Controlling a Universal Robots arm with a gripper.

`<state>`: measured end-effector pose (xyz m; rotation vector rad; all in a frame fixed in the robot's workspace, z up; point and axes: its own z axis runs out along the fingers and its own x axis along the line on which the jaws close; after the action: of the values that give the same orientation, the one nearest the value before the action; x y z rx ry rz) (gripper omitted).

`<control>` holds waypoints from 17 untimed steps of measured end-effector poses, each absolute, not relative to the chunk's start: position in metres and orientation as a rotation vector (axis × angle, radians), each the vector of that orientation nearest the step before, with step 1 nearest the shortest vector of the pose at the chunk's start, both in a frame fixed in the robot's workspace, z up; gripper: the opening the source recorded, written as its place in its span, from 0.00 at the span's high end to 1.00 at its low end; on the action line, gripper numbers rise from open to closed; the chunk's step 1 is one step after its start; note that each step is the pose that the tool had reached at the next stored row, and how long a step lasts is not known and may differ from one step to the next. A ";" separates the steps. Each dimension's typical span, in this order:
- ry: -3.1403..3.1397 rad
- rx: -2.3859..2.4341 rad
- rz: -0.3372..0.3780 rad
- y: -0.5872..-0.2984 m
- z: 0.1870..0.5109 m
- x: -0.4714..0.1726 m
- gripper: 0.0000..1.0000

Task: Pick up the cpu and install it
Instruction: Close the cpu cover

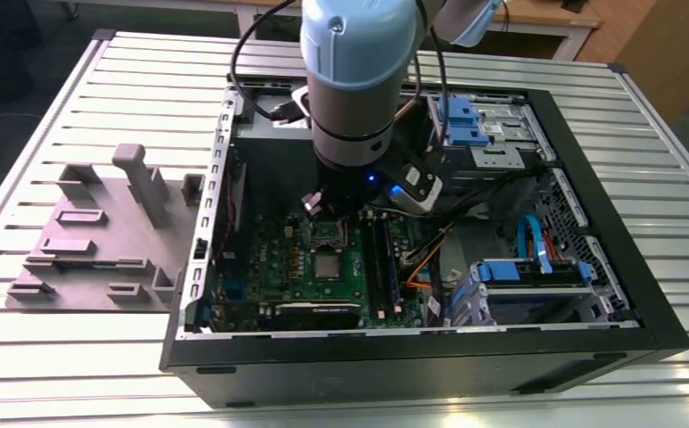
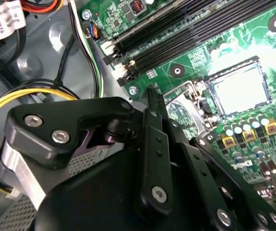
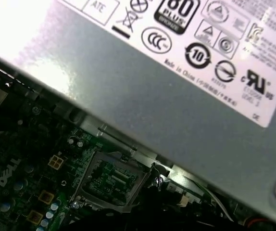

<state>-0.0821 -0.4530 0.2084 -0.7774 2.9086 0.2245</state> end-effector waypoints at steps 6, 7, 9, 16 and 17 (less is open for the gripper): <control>2.913 -0.778 0.227 -0.455 0.219 -0.082 0.90; 2.914 -0.778 0.227 -0.455 0.221 -0.082 0.90; 2.916 -0.778 0.228 -0.456 0.224 -0.081 0.90; 2.926 -0.780 0.233 -0.459 0.231 -0.080 0.90; 2.927 -0.780 0.233 -0.459 0.232 -0.079 0.90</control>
<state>-0.0794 -0.4594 0.2316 -0.7797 2.9272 0.2334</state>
